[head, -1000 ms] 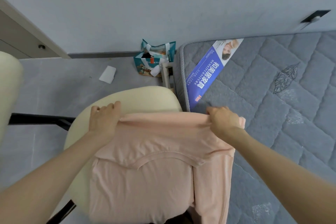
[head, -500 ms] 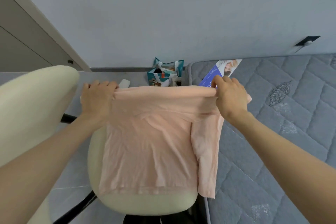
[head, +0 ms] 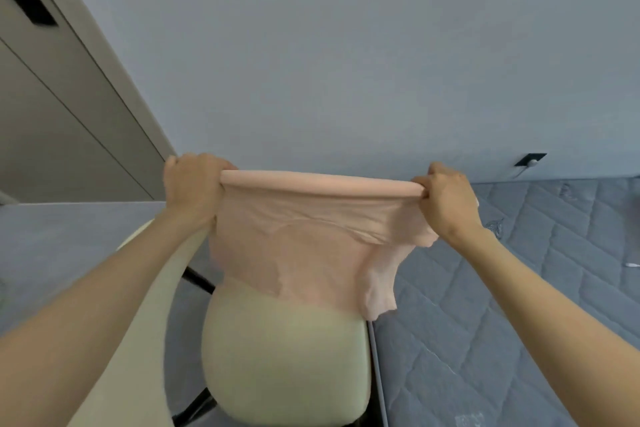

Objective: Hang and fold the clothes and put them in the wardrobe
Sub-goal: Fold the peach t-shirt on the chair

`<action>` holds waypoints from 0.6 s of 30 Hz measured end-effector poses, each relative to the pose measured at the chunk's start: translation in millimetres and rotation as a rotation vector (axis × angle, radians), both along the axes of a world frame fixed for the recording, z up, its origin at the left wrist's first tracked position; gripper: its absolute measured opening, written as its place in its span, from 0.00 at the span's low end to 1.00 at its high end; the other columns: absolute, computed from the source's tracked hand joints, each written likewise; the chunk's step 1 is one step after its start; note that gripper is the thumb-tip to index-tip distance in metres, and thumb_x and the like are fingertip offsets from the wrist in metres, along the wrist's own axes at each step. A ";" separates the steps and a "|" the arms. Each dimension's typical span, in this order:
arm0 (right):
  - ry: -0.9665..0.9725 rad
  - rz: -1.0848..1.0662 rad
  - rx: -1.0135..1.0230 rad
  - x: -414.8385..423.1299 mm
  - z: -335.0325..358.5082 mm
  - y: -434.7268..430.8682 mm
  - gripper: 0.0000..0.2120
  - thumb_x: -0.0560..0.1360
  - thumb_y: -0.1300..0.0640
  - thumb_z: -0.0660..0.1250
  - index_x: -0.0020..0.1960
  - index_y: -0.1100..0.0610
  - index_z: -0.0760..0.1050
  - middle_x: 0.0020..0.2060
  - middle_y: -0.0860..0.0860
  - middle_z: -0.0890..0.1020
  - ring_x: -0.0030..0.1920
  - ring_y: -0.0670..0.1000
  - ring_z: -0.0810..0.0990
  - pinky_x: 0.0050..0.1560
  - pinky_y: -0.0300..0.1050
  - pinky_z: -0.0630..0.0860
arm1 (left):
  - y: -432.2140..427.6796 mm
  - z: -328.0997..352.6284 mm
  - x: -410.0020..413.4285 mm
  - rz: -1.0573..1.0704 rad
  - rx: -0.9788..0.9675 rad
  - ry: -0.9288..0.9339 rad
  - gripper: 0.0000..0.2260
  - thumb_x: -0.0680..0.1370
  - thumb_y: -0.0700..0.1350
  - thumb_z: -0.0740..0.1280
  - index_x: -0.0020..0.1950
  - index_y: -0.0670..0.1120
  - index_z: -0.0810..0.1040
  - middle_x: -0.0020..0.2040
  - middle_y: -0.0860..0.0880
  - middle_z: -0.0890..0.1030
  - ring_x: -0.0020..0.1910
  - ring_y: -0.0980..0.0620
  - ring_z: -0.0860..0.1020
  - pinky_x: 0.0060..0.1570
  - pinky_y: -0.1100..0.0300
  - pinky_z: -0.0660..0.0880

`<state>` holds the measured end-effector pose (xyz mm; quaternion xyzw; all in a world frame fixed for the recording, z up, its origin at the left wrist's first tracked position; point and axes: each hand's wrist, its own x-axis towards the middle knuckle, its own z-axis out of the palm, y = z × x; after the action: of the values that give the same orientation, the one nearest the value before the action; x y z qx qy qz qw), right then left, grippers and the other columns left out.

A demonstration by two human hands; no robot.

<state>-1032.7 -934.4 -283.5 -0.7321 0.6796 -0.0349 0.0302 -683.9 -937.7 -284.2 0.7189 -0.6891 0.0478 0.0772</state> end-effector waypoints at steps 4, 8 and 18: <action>-0.074 -0.018 0.092 2.4 33.2 21.5 0.09 0.68 0.71 0.58 0.33 0.60 0.70 0.38 0.57 0.69 0.42 0.62 0.76 0.36 0.47 0.61 | 23.7 38.5 2.8 0.003 0.027 -0.072 0.16 0.72 0.35 0.62 0.46 0.53 0.84 0.36 0.47 0.77 0.39 0.43 0.73 0.41 0.55 0.56; -0.076 -0.041 0.003 1.1 53.4 54.6 0.08 0.68 0.71 0.59 0.34 0.62 0.73 0.37 0.55 0.67 0.40 0.60 0.73 0.31 0.45 0.55 | 56.7 60.0 2.9 -0.016 0.058 -0.079 0.13 0.70 0.36 0.64 0.42 0.51 0.83 0.30 0.51 0.68 0.36 0.46 0.68 0.41 0.56 0.56; -0.110 -0.056 -0.025 -24.3 79.7 153.6 0.10 0.68 0.68 0.58 0.34 0.56 0.73 0.40 0.58 0.80 0.46 0.62 0.77 0.36 0.46 0.66 | 149.6 80.2 -21.2 0.081 0.049 0.049 0.07 0.70 0.37 0.63 0.34 0.47 0.74 0.28 0.48 0.68 0.33 0.43 0.71 0.34 0.57 0.63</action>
<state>-1057.0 -780.9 -203.8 -0.7101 0.6966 -0.0846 0.0575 -705.1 -788.1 -204.0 0.7489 -0.6583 0.0165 0.0743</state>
